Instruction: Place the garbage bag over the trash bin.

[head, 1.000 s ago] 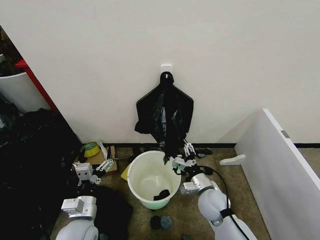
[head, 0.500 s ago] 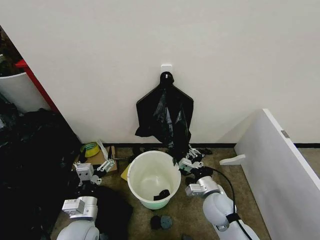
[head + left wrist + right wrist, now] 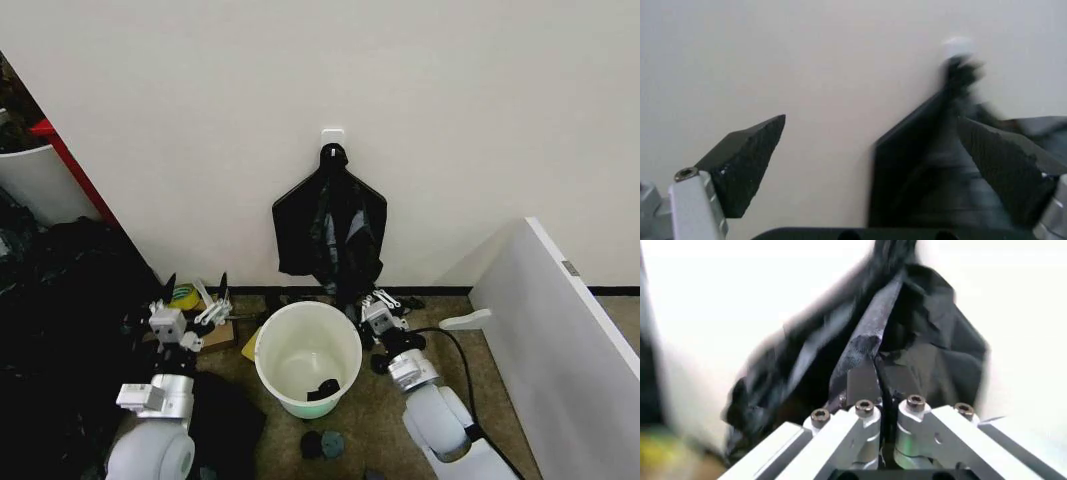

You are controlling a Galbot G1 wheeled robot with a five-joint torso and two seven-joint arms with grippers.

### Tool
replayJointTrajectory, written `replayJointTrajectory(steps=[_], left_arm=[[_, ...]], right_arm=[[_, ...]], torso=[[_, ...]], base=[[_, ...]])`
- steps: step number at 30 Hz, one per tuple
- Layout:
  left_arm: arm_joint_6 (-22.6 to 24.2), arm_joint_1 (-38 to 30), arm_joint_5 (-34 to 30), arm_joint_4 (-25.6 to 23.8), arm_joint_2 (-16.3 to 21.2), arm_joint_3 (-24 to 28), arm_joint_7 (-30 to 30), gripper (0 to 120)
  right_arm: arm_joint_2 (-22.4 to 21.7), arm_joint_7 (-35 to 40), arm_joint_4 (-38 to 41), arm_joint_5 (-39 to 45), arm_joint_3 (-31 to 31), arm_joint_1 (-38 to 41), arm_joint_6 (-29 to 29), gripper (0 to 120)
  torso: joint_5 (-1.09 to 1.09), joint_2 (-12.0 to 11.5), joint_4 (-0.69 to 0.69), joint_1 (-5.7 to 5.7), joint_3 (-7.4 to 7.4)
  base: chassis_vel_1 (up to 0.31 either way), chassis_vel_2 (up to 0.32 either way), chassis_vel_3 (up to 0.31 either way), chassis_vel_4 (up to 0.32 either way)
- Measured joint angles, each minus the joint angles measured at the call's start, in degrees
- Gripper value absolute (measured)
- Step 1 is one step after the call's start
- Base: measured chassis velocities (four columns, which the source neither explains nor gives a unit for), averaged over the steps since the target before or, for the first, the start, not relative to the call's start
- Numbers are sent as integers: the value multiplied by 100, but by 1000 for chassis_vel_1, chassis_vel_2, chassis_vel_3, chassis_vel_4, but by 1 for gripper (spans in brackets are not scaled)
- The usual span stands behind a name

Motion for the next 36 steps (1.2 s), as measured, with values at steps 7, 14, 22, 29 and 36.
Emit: replayJointTrajectory(steps=[7,14,22,29,36], left_arm=[[-224,-704,-36,685,847,43,1286,100],[-161,-1305,308,1201,1226,139,1766,100],[-134,-2107,-96,1628,1422,416,2181,100],[-247,-2693,-1044,1968,1395,200,4014,100],[-106,-3034,-626,2430,1371,335,3307,100]], right_arm=[[64,-597,217,1544,-112,70,378,0],[210,-940,103,1489,-233,107,546,0],[257,-1415,-25,1300,-207,98,764,0],[271,-1488,-212,1100,-103,110,830,0],[215,-1569,-309,1110,-41,189,862,0]], torso=[[1,0,-2,0,0],[0,0,1,0,0],[1,0,-1,1,0],[2,0,-1,0,0],[1,0,0,0,0]], base=[[0,0,0,0],[0,0,0,0],[0,0,0,0],[0,0,0,0],[0,0,0,0]])
